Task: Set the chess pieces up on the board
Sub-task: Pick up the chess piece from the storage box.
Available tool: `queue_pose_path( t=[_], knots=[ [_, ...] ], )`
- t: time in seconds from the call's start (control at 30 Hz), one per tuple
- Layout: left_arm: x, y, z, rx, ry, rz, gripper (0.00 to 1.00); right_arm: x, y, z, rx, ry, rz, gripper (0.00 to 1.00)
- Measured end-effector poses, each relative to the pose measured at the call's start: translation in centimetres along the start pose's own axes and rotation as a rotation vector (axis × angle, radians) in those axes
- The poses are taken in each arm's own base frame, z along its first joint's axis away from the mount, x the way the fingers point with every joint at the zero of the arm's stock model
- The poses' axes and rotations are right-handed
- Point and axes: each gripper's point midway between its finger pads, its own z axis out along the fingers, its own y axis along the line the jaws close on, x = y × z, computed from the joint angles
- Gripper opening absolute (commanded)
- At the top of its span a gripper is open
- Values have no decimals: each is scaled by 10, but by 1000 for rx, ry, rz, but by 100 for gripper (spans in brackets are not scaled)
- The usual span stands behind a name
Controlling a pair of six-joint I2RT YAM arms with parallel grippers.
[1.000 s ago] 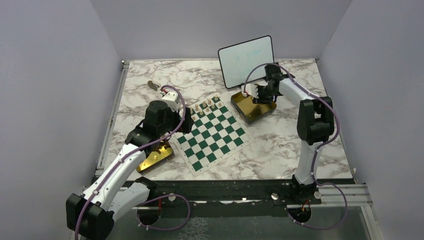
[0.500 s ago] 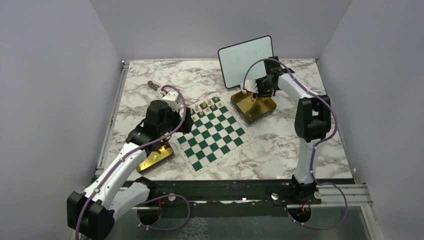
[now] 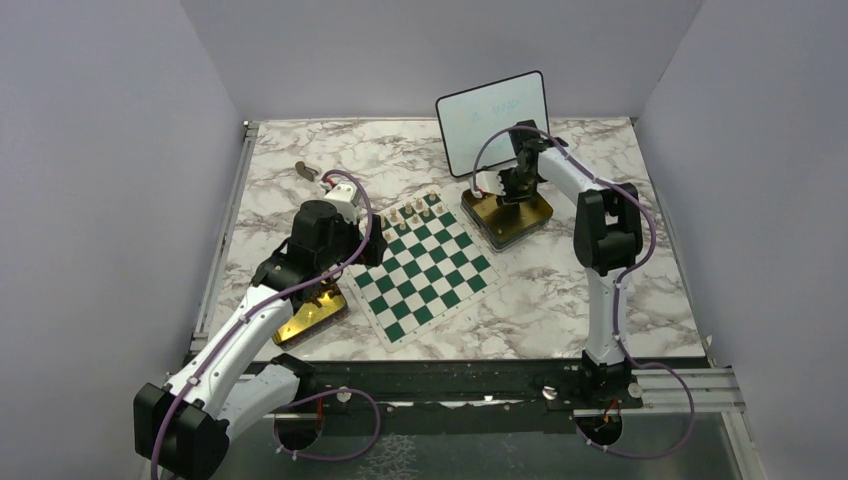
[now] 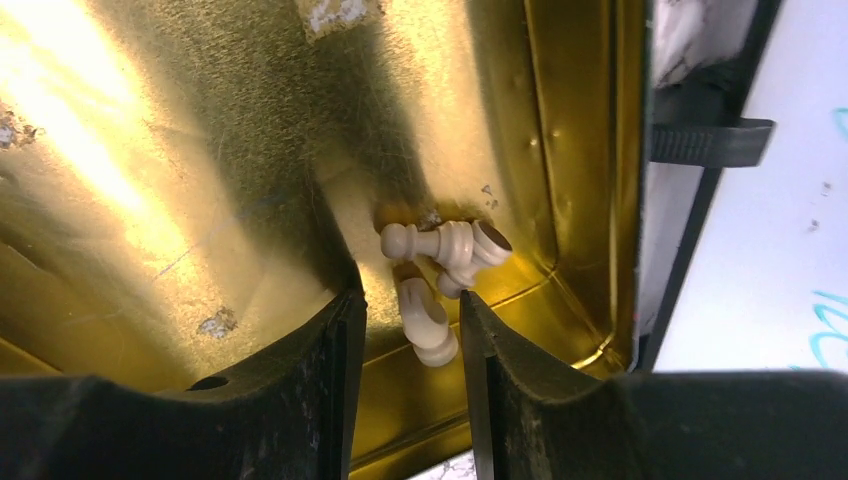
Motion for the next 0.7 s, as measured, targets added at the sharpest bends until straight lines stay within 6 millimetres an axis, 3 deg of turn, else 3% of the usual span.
queue_pose_path(
  t=[0.4,0.7],
  knots=[
    [0,0,0,-1,0,0,97,17,1,3,-16,103,-15,43],
    [-2,0,-2,0,-9,0,97,19,-5,6,0,129,-39,31]
  ],
)
